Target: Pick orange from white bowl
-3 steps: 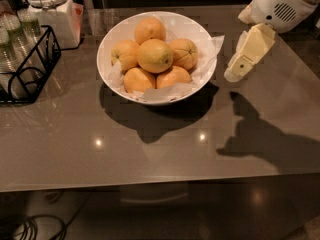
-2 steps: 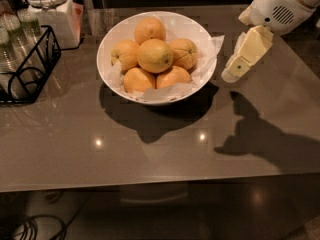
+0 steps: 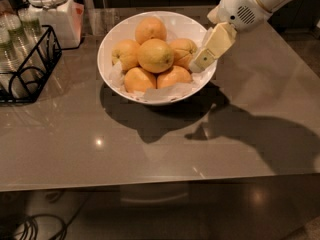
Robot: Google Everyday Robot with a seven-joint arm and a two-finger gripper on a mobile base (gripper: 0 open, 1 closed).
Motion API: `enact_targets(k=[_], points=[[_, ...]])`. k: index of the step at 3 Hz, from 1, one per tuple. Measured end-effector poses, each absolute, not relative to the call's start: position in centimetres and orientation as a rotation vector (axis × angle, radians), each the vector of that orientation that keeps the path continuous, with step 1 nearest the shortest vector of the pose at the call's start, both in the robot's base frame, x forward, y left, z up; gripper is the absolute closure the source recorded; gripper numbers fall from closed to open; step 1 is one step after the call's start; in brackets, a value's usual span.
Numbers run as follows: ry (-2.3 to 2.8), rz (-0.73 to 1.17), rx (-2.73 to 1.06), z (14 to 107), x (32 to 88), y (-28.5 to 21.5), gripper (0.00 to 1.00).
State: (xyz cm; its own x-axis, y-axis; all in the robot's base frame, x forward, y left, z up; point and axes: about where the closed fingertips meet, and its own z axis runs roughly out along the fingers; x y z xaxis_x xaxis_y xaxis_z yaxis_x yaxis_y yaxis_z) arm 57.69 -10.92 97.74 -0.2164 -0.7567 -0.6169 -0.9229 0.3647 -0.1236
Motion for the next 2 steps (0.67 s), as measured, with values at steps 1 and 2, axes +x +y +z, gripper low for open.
enact_targets(k=[1, 2], points=[[1.972, 0.398, -1.497, 97.83, 58.95, -6.96, 0.00], [1.970, 0.399, -1.500, 97.81, 58.96, -6.81, 0.19]])
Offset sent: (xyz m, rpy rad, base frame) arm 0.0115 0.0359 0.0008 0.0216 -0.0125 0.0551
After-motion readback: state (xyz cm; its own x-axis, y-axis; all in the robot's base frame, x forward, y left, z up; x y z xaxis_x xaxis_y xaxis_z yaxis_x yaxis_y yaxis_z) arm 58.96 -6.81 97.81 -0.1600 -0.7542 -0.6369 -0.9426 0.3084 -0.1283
